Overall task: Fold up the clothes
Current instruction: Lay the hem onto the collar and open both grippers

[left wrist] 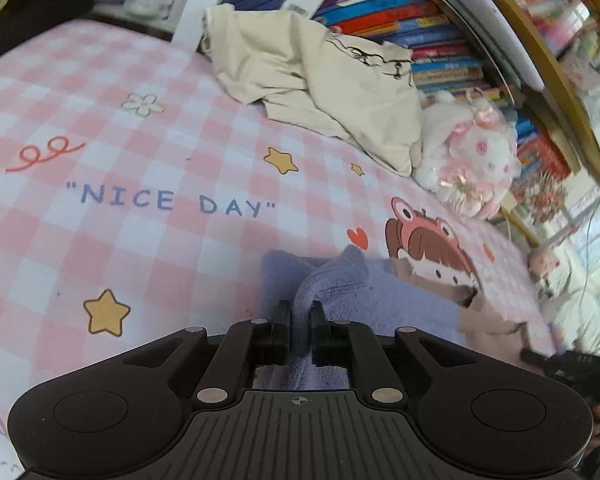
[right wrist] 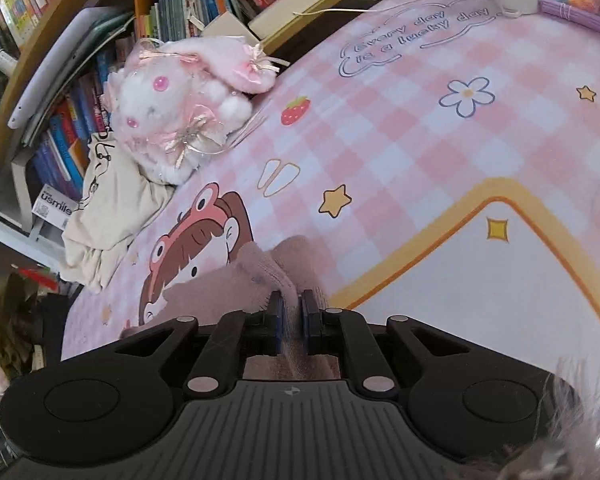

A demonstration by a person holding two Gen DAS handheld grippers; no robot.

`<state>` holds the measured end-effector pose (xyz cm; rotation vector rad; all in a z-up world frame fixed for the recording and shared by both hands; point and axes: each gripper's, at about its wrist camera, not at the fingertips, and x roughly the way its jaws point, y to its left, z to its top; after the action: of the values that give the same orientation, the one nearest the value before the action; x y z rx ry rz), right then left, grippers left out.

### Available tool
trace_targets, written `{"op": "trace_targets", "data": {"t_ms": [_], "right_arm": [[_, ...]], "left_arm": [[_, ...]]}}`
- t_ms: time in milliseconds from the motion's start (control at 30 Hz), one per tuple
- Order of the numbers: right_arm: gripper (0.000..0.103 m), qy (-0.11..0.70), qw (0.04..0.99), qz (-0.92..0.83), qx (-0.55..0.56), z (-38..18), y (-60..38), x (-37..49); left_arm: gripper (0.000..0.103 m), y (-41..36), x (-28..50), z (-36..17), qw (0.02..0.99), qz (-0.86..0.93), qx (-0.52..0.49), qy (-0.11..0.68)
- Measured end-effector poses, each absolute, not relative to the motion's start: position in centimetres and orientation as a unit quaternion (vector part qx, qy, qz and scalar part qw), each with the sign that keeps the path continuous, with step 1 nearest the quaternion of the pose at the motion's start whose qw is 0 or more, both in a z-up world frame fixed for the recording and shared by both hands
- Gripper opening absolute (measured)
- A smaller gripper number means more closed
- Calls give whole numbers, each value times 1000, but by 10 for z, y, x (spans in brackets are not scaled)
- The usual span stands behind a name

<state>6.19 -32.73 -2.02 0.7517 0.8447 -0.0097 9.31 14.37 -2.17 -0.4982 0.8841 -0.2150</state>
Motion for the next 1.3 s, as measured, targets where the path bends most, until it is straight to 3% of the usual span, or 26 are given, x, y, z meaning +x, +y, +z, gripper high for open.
{"op": "trace_targets", "data": {"t_ms": [67,133,200,233,300,333,367,467,600,733,833,900,967,1067,1300], "right_arm": [[21,396,861,-11,320,-11,-322,62],[22,391,879,-16,272,-2,-314,63],[22,391,894,-9,218,4,-302,68],[22,390,901,-5,190,6,-296,70],[16,380,914,-1,142,12,-285,73],[2,372,920,1,120,15,-280,74],[2,365,925,1,109,18,-276,75],[2,362,922,-12,140,17,-283,78],[2,382,909,-39,161,3,-292,84],[5,350,918,-27,183,11,-296,69],[31,351,927,12,133,19,-280,67],[30,378,922,17,83,14,-265,76],[4,400,914,6,73,4,-262,83],[4,382,918,-3,109,4,-268,78],[5,395,905,-21,158,-14,-283,82]], "left_arm": [[15,136,92,-14,884,-98,-204,409],[25,121,92,-4,905,-94,-133,393],[42,103,93,2,917,-102,-57,382],[42,94,94,4,921,-107,-19,375],[35,83,99,5,921,-114,23,372],[22,85,103,5,920,-117,14,374],[4,91,106,4,918,-120,-17,378],[4,110,112,0,910,-120,-91,386],[5,111,114,-11,905,-109,-92,402],[7,111,113,-15,903,-109,-94,404],[8,113,112,-17,903,-110,-98,403],[8,114,113,-17,902,-110,-102,404],[6,115,111,-13,904,-111,-105,399],[5,119,101,-2,915,-120,-109,369],[10,122,114,-19,902,-102,-109,405]]}}
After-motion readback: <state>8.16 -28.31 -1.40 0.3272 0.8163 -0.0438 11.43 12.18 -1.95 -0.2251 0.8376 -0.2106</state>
